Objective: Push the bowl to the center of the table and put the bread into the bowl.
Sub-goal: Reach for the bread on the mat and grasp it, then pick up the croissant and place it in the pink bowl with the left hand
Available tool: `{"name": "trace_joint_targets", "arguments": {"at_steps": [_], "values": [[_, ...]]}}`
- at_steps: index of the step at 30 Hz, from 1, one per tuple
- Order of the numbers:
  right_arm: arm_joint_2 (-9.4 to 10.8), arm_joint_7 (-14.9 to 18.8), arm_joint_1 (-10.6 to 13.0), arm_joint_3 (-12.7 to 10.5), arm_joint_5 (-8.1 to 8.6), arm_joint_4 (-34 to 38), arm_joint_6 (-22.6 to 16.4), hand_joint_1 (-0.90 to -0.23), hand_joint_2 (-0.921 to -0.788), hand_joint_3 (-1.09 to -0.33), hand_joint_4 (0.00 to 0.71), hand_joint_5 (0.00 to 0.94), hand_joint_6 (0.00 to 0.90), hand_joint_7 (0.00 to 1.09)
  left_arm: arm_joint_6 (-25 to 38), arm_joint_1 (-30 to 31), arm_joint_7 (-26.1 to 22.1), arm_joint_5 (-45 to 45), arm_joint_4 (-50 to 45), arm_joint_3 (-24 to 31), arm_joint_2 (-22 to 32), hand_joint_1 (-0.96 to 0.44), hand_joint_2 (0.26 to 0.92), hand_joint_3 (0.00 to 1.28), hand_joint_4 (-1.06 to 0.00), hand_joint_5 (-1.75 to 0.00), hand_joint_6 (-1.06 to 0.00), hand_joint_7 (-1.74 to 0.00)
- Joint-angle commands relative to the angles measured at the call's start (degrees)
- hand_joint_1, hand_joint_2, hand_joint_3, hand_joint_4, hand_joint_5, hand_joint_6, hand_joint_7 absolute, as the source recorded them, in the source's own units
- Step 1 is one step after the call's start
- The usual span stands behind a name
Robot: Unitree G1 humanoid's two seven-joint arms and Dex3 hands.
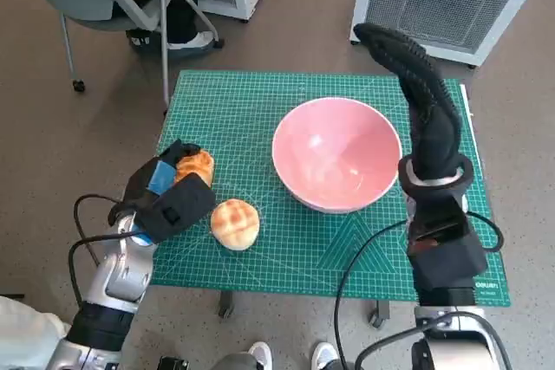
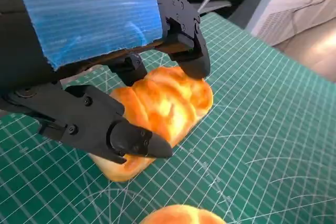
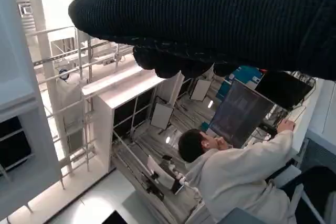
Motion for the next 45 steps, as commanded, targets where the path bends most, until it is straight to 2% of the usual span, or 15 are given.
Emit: {"name": "trace_joint_targets", "arguments": {"at_steps": [1, 14, 32, 45], "values": [[0.2, 0.4, 1.0, 0.3, 0.49, 0.7, 0.1, -0.548, -0.921, -0.741, 0.290, 0.008, -0.001, 0.69, -1.8, 0.5, -0.2, -0.8, 2.5, 0.6, -0.3, 0.00, 0.921, 0.13, -0.65, -1.23, -0.52, -1.24], [0.0, 0.5, 0.9, 0.6, 0.51, 0.9, -0.1, -0.565, -0.921, -0.737, 0.289, 0.007, -0.001, 0.69, -4.4, 0.0, 1.2, -1.2, -1.8, 3.8, -0.1, 0.00, 0.921, 0.11, -0.68, -1.26, -0.55, -1.16], [-0.1, 0.2, 0.9, 0.5, 0.34, 1.4, -0.8, -0.549, -0.921, -0.740, 0.289, 0.006, -0.001, 0.68, -6.8, -0.4, 2.3, 0.4, -19.1, 6.9, -0.4, 0.00, 0.920, 0.06, -0.73, -1.19, -0.62, -1.10], [-0.3, -0.7, 1.3, 0.0, -0.32, 1.2, -1.1, -0.560, -0.921, -0.743, 0.290, 0.006, -0.001, 0.68, -7.0, -6.0, 1.5, 3.4, -28.3, 5.0, -1.6, 0.00, 0.908, 0.02, -0.79, -1.12, -0.70, -1.02]]}}
